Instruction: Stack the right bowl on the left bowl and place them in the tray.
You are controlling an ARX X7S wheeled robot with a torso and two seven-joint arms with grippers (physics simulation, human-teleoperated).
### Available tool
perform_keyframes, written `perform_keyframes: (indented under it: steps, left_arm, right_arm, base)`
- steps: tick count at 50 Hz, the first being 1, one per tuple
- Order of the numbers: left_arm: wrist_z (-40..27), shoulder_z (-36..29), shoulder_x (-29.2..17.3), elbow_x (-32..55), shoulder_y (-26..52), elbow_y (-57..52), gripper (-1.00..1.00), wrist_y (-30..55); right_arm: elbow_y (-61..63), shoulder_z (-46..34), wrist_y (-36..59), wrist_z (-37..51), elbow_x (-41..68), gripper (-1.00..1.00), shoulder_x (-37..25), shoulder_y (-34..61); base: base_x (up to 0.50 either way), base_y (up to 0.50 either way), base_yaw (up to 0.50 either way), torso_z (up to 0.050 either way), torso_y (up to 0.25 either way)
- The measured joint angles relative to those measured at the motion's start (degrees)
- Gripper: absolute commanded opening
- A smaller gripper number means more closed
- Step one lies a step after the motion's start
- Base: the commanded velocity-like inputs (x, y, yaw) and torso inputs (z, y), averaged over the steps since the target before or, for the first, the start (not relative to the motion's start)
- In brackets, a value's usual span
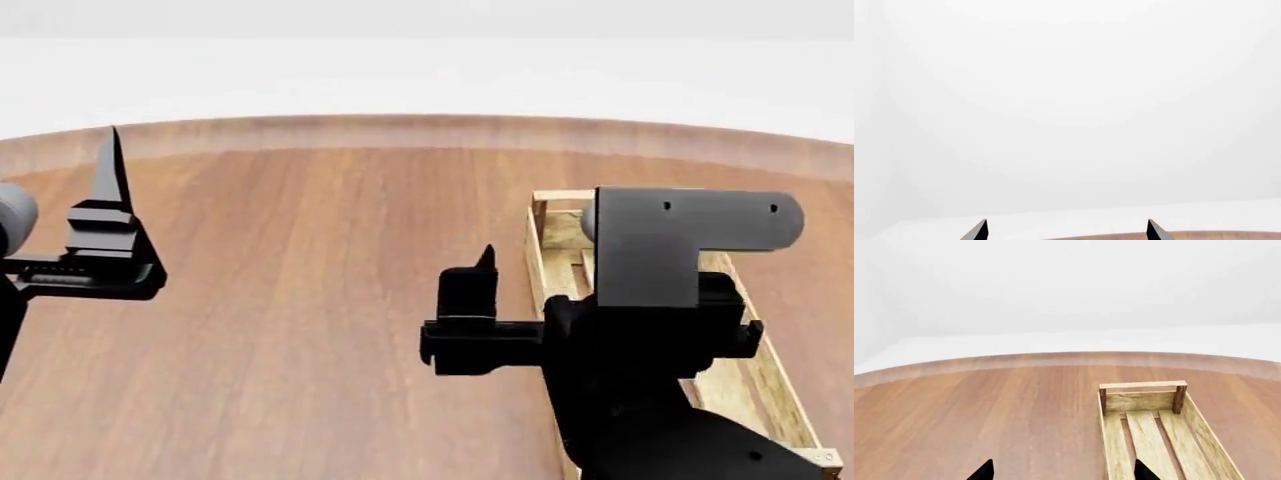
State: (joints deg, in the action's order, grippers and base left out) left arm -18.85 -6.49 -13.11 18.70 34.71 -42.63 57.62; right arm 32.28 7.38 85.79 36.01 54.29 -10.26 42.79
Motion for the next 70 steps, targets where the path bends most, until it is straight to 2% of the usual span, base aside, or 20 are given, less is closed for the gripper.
perform_keyframes:
  steps: [13,27,46,70]
  left_arm:
    - [-0.23,0.40,-0.24,0.69,-0.06,-0.18,1.00,0.03]
    - [-0.46,0.65,-0.51,1.28,-0.04,0.07,1.00,-0.14]
    - [-1.06,0.82,-0.91,1.95,0.28,-0.05,1.00,0.20]
    - [-1.76,0.37,-1.22,2.54,0.01,0.02,1.00,-0.19]
  right_arm:
    - [-10.29,-3.28,2.13,26.77,34.00,1.00,-7.00,0.64]
    - [-13.22,-8.63,-0.01,39.59,51.86,1.00,-12.83,-3.29]
    - [-11.57,-12.92,-3.57,45.19,62.47,1.00,-18.47,-10.75]
    - [-11.71,-13.43,-3.36,39.80,58.23,1.00,-19.31,-16.80]
  base:
    - [0.00,0.00,0.00,0.000,0.000]
    - [0.00,0.00,0.00,0.000,0.000]
    - [0.00,0.00,0.00,0.000,0.000]
    - [0.00,0.00,0.00,0.000,0.000]
